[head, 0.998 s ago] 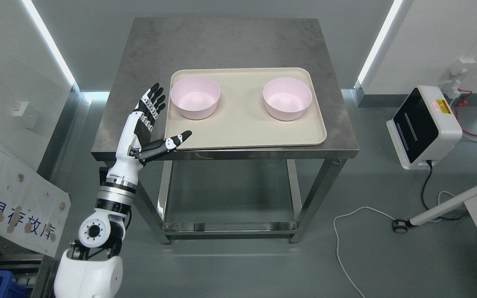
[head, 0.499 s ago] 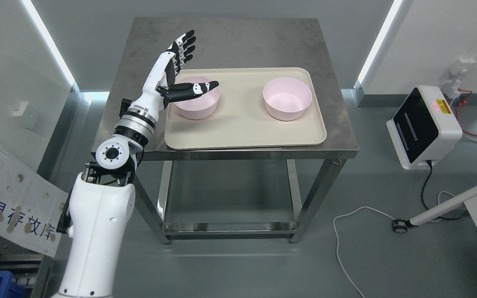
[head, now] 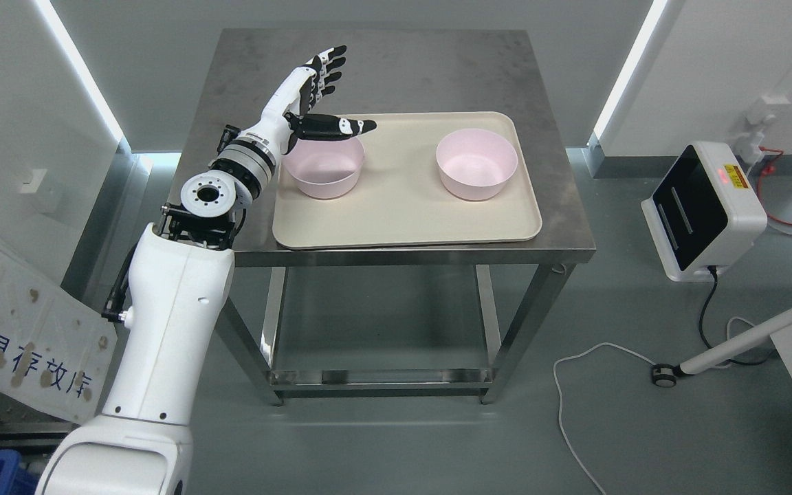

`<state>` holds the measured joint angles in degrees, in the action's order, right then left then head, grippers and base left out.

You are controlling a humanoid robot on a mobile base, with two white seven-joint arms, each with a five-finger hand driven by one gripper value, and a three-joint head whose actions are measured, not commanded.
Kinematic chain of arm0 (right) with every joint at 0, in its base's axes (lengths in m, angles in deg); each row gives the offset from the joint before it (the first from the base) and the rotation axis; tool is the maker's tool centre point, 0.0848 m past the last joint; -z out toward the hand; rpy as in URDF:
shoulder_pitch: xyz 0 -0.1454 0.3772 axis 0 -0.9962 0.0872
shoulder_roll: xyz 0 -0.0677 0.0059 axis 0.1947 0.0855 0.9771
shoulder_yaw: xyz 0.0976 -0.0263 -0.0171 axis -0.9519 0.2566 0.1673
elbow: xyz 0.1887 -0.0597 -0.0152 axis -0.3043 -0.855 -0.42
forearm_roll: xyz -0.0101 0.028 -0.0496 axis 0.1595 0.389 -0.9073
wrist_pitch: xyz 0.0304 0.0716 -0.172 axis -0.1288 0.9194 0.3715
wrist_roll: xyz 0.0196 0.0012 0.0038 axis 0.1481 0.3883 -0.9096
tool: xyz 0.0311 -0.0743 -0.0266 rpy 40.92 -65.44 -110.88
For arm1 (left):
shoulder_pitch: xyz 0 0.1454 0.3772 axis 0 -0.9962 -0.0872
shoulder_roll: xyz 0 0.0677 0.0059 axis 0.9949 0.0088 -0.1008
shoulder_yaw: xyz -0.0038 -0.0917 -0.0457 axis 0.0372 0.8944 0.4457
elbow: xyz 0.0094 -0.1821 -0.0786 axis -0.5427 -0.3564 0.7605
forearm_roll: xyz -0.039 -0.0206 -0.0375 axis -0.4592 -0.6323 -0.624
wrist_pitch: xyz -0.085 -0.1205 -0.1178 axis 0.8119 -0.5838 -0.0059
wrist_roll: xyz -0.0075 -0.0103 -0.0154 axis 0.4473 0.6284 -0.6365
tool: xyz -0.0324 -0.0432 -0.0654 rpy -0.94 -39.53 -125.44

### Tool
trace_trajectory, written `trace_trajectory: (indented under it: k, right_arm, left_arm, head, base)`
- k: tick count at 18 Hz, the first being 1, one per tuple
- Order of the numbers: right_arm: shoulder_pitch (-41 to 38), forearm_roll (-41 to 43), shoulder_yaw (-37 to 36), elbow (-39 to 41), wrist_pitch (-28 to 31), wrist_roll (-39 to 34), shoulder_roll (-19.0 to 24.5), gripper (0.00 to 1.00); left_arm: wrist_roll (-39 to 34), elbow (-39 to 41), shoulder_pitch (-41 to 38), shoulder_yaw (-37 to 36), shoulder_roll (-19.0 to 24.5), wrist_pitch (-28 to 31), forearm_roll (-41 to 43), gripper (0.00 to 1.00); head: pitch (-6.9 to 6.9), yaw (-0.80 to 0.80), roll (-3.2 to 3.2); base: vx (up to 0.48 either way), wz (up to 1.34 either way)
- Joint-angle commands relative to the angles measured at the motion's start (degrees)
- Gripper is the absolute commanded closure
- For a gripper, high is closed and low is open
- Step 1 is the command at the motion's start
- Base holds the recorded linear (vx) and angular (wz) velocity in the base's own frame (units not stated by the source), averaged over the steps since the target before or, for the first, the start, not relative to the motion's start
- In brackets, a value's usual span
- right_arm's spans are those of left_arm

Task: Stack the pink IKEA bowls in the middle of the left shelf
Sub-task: 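Raise the left hand and reach toward the pink bowl farther from the robot's left side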

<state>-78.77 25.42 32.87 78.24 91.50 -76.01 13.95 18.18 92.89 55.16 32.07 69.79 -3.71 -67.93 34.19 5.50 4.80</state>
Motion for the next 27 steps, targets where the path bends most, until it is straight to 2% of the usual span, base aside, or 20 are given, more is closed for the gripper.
trace_trajectory:
  k: [1,4,10,14,19,27]
  right_arm:
    - [-1.7,0.0,-0.6,1.9,-0.1,0.0,-1.0,0.0]
    - [-1.7,0.1,-0.6,1.9,-0.2,0.0,-1.0,0.0]
    - [-1.7,0.0,-0.7,1.9,-0.1,0.0,-1.0,0.0]
    - [-1.7,0.0,-0.6,1.9,-0.2,0.0,-1.0,0.0]
    - [-1.7,0.0,-0.6,1.9,-0.1,0.0,-1.0,0.0]
    - [-1.7,0.0,-0.7,1.9,-0.1,0.0,-1.0,0.0]
  left_arm:
    - [1.9,-12.4,2.4,-1.3,6.7,0.0,4.3,0.04]
    - [1.8,-12.3,2.9,-1.5,7.8,-0.1,4.5,0.04]
    - [2.5,-12.3,5.0,-4.9,8.1,0.0,11.9,0.05]
    - [8.0,-11.9,6.6,-7.1,7.4,0.0,11.9,0.14]
    - [8.4,-12.1,7.2,-7.5,6.2,0.0,12.0,0.18]
    - [8.5,-12.4,7.5,-8.6,5.3,0.1,12.3,0.37]
  head:
    - [0.0,0.0,0.0]
    - [0.0,0.0,0.0]
    - [0.0,0.0,0.0]
    - [0.0,0.0,0.0]
    - [0.0,0.0,0.0]
    - [0.0,0.0,0.0]
  base:
    - [0.0,0.0]
    - [0.0,0.0]
    - [0.0,0.0]
    - [0.0,0.0]
    - [0.0,0.0]
    - [0.0,0.0]
